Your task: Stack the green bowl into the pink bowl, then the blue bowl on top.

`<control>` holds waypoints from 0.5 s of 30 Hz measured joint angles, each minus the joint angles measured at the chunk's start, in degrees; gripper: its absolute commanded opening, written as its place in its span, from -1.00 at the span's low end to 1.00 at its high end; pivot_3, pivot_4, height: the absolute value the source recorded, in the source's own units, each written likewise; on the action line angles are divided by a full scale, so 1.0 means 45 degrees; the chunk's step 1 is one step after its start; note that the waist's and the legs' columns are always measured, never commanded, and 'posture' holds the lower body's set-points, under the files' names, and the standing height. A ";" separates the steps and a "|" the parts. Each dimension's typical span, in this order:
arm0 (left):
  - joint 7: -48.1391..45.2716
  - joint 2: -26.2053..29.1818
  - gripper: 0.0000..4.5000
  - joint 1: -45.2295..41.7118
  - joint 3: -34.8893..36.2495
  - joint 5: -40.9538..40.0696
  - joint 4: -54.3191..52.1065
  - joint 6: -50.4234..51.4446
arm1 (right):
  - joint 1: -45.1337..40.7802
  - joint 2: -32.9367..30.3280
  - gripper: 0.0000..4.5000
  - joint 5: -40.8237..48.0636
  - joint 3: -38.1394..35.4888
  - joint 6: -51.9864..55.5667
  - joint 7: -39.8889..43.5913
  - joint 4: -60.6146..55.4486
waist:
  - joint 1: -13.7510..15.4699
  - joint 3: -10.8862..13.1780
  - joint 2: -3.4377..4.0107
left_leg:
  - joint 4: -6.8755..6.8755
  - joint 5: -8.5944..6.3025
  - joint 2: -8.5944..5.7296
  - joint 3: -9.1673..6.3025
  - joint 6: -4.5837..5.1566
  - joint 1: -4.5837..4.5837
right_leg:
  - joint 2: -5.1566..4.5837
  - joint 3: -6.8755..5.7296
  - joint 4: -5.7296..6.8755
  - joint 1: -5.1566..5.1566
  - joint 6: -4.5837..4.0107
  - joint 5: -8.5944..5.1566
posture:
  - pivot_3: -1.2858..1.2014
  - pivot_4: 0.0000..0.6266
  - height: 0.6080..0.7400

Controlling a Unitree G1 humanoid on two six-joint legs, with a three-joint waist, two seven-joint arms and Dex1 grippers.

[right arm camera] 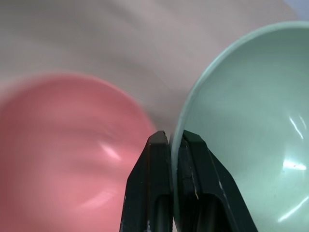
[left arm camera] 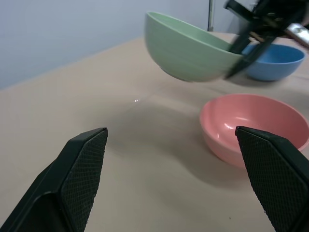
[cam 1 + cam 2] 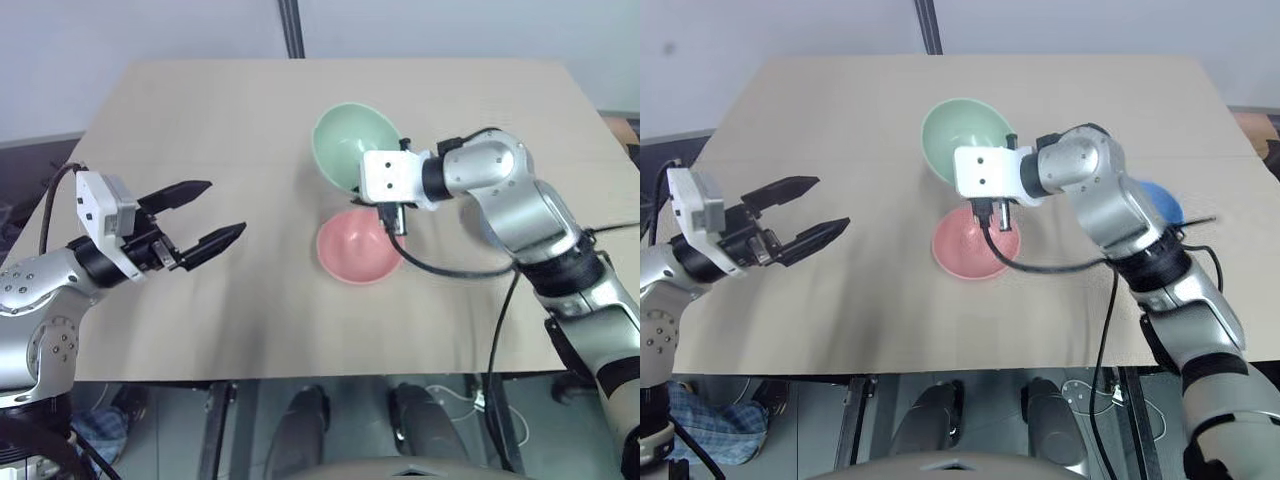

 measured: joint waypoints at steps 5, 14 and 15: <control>-0.0343 0.0039 1.00 -0.0516 -0.0391 0.0000 0.0305 0.0134 | 0.0666 -0.0903 -0.99 0.0901 0.0053 0.1545 0.0651 -0.2254 | 0.0037 -0.0003 -0.0005 | 0.0005 0.0000 -0.0005 -0.0006 0.0000 -0.0001 | -0.0004 -0.0007 -0.0009 0.0007 0.0000 0.0000 | 0.03 -0.52 1.00; -0.1007 0.0299 1.00 -0.1608 -0.1077 0.0178 0.1264 0.0168 | 0.1131 -0.1496 -0.31 0.2096 0.0155 0.2556 0.0786 -0.3771 | -0.0007 -0.0003 -0.0006 | 0.0008 0.0000 -0.0002 -0.0003 0.0000 0.0000 | 0.0000 -0.0008 -0.0009 0.0008 0.0001 0.0000 | 0.03 -0.52 1.00; -0.1064 0.0298 1.00 -0.1666 -0.1210 0.0226 0.1354 0.0172 | 0.1130 -0.1566 -0.31 0.2204 0.0154 0.2764 0.0724 -0.3825 | -0.0002 -0.0003 -0.0006 | 0.0008 0.0000 -0.0004 -0.0001 0.0000 0.0000 | -0.0003 -0.0007 -0.0009 0.0008 0.0001 0.0000 | 0.03 -0.52 1.00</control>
